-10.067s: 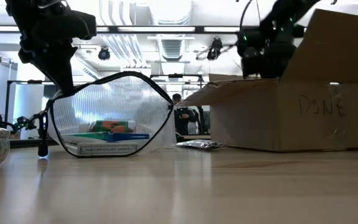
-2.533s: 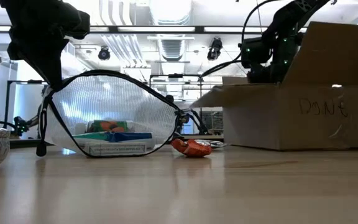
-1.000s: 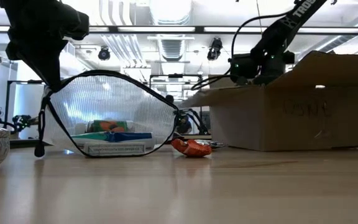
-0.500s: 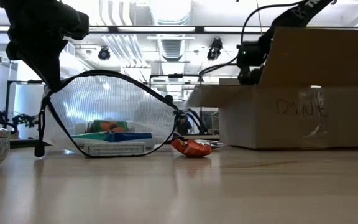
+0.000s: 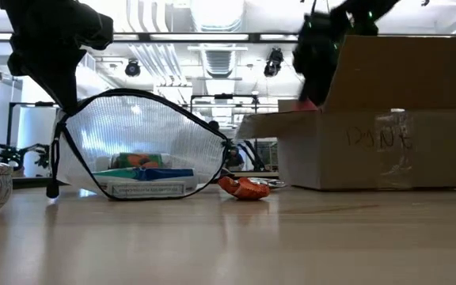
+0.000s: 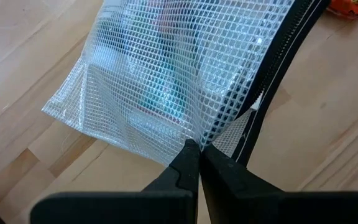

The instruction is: Unpack boxes

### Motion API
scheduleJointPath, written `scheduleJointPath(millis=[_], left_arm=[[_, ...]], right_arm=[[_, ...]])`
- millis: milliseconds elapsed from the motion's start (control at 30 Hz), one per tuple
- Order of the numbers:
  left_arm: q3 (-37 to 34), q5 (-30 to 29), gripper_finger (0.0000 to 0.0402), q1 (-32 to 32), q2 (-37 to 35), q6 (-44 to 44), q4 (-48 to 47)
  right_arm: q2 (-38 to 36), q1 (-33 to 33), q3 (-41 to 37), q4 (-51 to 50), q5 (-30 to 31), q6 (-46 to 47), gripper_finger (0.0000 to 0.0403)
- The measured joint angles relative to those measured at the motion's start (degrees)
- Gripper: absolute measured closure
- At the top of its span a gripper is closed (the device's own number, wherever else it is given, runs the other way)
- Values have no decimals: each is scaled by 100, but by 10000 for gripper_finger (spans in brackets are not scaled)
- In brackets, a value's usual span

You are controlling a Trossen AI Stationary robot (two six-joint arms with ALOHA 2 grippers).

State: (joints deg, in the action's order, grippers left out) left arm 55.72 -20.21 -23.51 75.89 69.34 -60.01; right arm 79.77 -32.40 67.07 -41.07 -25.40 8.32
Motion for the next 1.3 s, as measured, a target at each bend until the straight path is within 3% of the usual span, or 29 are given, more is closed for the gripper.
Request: scheduleJointPath(millis=[300, 867, 1300], left_arm=[[0, -305, 402, 2, -141, 0, -56], [0, -323, 402, 57, -213, 2, -72], [0, -488, 402, 116, -505, 21, 65]], right_arm=[[200, 925, 865, 741, -13, 754, 258], [1259, 2836, 1007, 2939, 8, 2240, 255], [2210, 3200, 1044, 4093, -139, 2358, 255]])
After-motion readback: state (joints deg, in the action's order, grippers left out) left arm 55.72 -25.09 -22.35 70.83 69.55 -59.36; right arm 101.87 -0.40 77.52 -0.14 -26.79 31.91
